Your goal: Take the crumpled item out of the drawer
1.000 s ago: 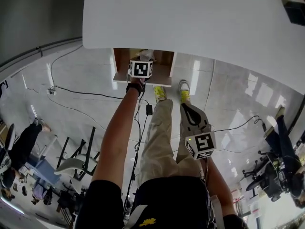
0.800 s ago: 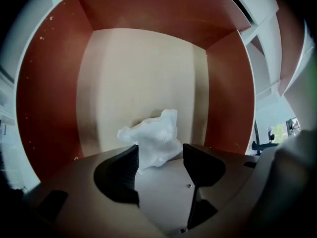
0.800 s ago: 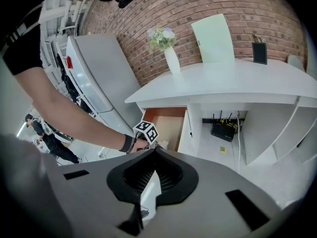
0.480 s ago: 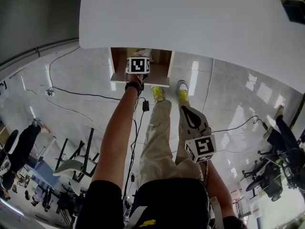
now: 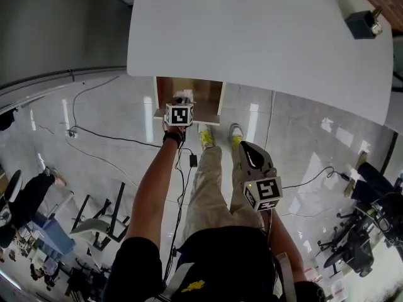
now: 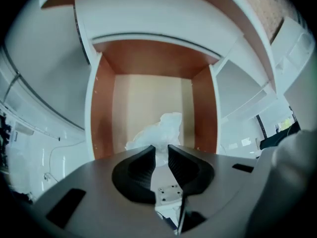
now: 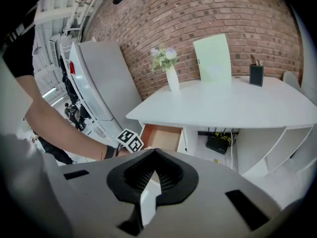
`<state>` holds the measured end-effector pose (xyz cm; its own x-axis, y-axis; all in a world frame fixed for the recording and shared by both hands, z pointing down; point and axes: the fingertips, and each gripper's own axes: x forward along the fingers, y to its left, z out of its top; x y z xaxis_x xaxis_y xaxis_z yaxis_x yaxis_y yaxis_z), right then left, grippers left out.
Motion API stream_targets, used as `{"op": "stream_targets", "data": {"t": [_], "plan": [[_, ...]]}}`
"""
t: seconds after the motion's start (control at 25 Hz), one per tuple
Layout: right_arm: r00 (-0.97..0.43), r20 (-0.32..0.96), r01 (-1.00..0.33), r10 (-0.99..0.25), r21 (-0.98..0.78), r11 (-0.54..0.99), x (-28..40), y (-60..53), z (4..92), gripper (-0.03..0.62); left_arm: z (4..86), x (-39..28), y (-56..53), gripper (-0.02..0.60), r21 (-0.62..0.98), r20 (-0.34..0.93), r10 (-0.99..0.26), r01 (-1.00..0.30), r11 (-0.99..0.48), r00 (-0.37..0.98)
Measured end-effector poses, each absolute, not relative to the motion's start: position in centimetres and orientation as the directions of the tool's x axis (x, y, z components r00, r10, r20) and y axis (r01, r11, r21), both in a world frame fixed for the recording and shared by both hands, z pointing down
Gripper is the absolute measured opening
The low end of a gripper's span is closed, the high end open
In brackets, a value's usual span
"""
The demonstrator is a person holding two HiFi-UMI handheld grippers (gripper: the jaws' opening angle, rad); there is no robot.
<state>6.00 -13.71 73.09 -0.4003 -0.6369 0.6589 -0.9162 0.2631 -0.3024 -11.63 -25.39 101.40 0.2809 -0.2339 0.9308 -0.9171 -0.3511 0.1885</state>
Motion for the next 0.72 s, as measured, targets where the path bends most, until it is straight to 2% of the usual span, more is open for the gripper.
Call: {"op": "stream_targets", "data": {"t": [0.4,0.72], "plan": [[-0.419,0.573,-0.907,-0.704,-0.226,0.355,7.3,-17.7,59.0,0.026,77.8,-10.1,-22.7,0.086,0.08,0.796,-0.492,-0.867,-0.491,0.352],[-0.397,0.464,-0.911,-0.792,-0.094,0.402,9.3,-21.5,47.4,0.026,56.6,-8.2,-24.6,0.086,-0.037,0.538,-0.743,-0.87,-0.492,0.398]]}}
